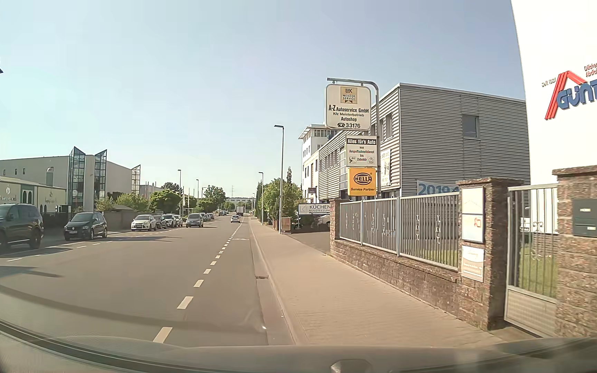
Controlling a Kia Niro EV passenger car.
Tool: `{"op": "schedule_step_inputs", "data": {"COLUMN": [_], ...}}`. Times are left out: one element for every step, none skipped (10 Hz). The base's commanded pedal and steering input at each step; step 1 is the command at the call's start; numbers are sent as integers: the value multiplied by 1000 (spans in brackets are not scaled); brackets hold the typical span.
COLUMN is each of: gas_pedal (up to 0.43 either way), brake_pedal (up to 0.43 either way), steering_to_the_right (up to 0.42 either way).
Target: Follow the waypoints while adhering to traffic rules and regulations
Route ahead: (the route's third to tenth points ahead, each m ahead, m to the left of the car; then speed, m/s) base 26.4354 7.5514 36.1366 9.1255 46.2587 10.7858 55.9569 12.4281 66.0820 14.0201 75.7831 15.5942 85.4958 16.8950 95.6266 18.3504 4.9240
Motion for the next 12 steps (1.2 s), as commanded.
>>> {"op": "schedule_step_inputs", "data": {"gas_pedal": [0,0,0,0,0,0,0,0,0,0,0,0], "brake_pedal": [177,177,189,201,220,232,256,268,274,280,287,299], "steering_to_the_right": [-96,-107,-117,-123,-123,-122,-119,-119,-119,-117,-115,-109]}}
